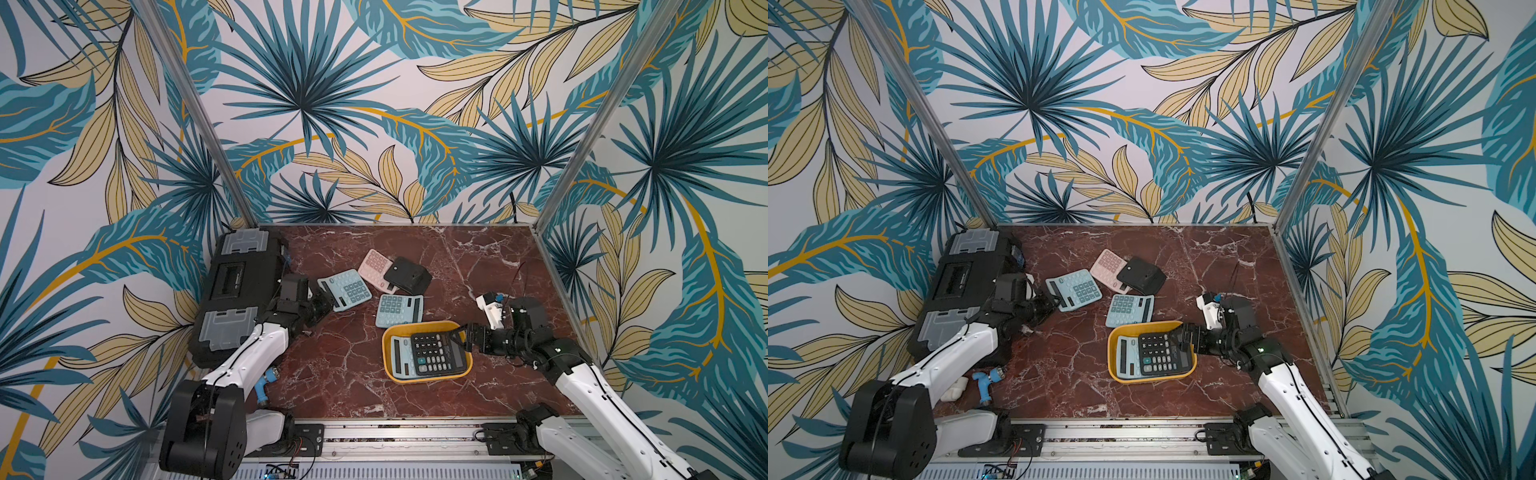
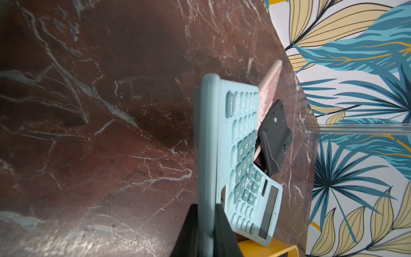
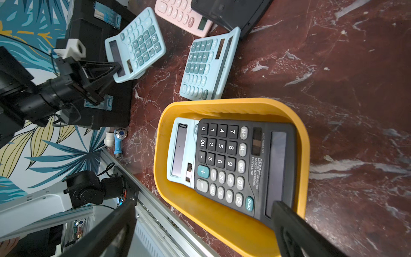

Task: Put the calculator in the storage box
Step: Pick up the calculator at the center of the board.

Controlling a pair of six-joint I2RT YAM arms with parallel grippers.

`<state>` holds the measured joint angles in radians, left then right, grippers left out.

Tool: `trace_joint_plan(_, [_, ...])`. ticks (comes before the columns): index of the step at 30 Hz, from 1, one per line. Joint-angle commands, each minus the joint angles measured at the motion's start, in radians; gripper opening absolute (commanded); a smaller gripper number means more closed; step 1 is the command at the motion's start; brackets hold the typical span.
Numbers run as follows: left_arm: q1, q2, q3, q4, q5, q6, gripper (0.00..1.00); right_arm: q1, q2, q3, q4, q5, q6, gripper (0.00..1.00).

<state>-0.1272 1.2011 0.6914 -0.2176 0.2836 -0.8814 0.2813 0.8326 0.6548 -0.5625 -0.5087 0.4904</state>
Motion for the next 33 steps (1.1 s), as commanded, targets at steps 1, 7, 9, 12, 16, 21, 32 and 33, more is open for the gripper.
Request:
trace_joint_plan(1, [0.005, -0.081, 0.077, -0.090, 0.053, 0.056, 0.05, 0.002, 0.003, 0.013, -0.022, 0.022, 0.016, 0.99])
trace_joint_plan(7, [-0.028, -0.186, 0.112, -0.171, 0.120, 0.082, 0.05, 0.002, -0.002, 0.024, -0.022, 0.055, 0.055, 1.00])
trace_joint_plan(9, [-0.059, -0.203, 0.124, -0.183, 0.139, 0.087, 0.05, 0.001, -0.008, 0.029, -0.022, 0.086, 0.088, 1.00])
trace_joint_plan(12, [-0.109, -0.206, 0.143, -0.191, 0.172, 0.089, 0.05, 0.000, -0.012, 0.041, -0.022, 0.105, 0.117, 0.99])
trace_joint_plan(16, [-0.180, -0.197, 0.165, -0.169, 0.220, 0.089, 0.05, -0.001, -0.004, 0.073, -0.028, 0.099, 0.126, 0.99])
trace_joint_plan(21, [-0.271, -0.175, 0.187, -0.132, 0.275, 0.094, 0.05, -0.012, 0.006, 0.113, -0.029, 0.106, 0.104, 1.00])
trace_joint_plan(32, [-0.330, -0.149, 0.114, 0.076, 0.433, 0.028, 0.05, -0.031, -0.035, 0.114, 0.127, -0.074, 0.119, 0.93])
trace_joint_plan(33, [-0.331, -0.147, 0.106, 0.097, 0.440, 0.019, 0.05, -0.034, -0.034, 0.103, 0.169, -0.112, 0.143, 0.91])
